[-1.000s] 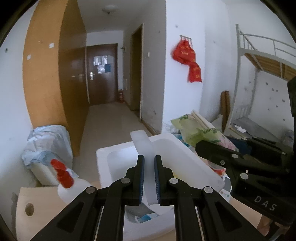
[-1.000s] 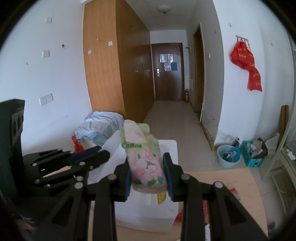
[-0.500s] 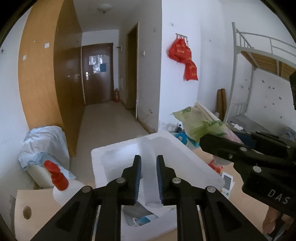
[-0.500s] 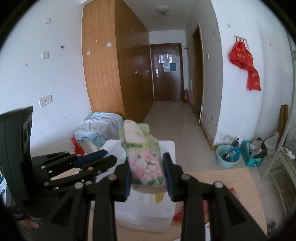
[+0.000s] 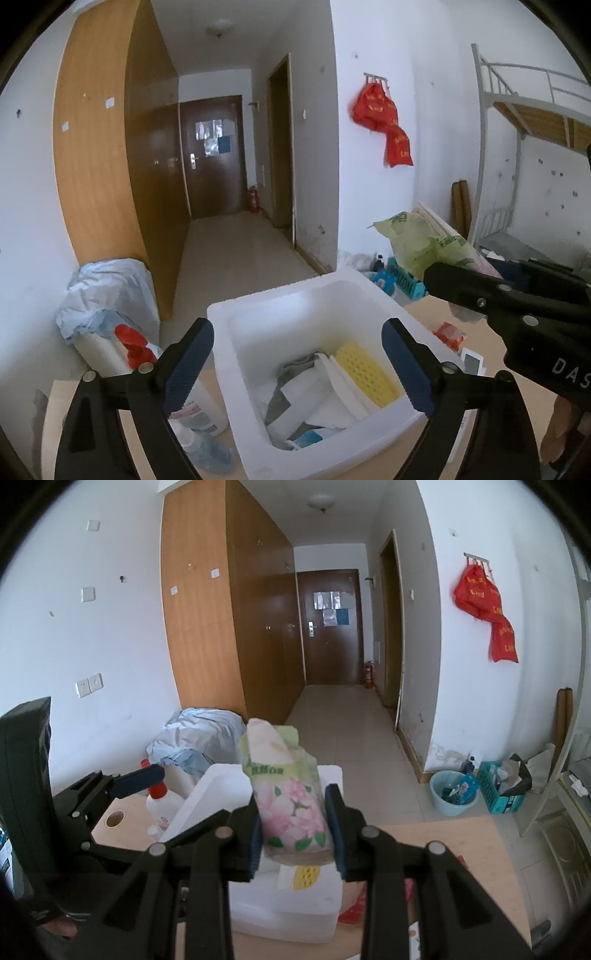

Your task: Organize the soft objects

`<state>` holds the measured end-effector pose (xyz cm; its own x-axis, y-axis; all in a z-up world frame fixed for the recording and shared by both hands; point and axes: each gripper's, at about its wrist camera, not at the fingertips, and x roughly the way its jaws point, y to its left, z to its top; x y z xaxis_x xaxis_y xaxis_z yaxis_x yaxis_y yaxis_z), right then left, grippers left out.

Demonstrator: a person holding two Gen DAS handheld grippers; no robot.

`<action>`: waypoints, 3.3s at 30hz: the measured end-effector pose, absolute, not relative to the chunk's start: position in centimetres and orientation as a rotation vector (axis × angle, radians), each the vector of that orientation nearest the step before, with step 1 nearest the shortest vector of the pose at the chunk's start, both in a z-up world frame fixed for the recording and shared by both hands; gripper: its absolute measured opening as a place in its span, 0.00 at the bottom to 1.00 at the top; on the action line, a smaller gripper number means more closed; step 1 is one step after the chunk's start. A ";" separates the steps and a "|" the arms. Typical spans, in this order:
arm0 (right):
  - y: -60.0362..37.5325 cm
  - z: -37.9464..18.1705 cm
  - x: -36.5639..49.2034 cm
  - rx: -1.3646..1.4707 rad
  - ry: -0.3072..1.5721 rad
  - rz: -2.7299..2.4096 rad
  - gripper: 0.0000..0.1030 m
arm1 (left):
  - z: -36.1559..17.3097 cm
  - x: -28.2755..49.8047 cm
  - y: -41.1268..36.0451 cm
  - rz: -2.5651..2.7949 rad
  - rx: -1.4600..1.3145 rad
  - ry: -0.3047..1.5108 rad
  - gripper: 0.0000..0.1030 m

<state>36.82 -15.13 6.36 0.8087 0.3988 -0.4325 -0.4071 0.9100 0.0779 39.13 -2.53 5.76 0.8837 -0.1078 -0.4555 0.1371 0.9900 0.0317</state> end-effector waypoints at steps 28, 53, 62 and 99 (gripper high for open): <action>-13.4 6.0 37.6 -0.031 0.487 0.503 0.34 | 8.3 35.3 2.7 0.079 0.004 0.435 0.94; -11.3 4.6 38.9 -0.061 0.536 0.519 0.34 | 9.0 34.2 5.4 0.147 -0.063 0.402 1.00; -11.1 4.5 38.9 -0.066 0.540 0.514 0.35 | 9.1 34.5 5.0 0.141 -0.049 0.412 1.00; -14.1 10.0 24.5 -0.064 0.330 0.488 1.00 | 12.8 21.5 3.2 0.120 -0.054 0.318 1.00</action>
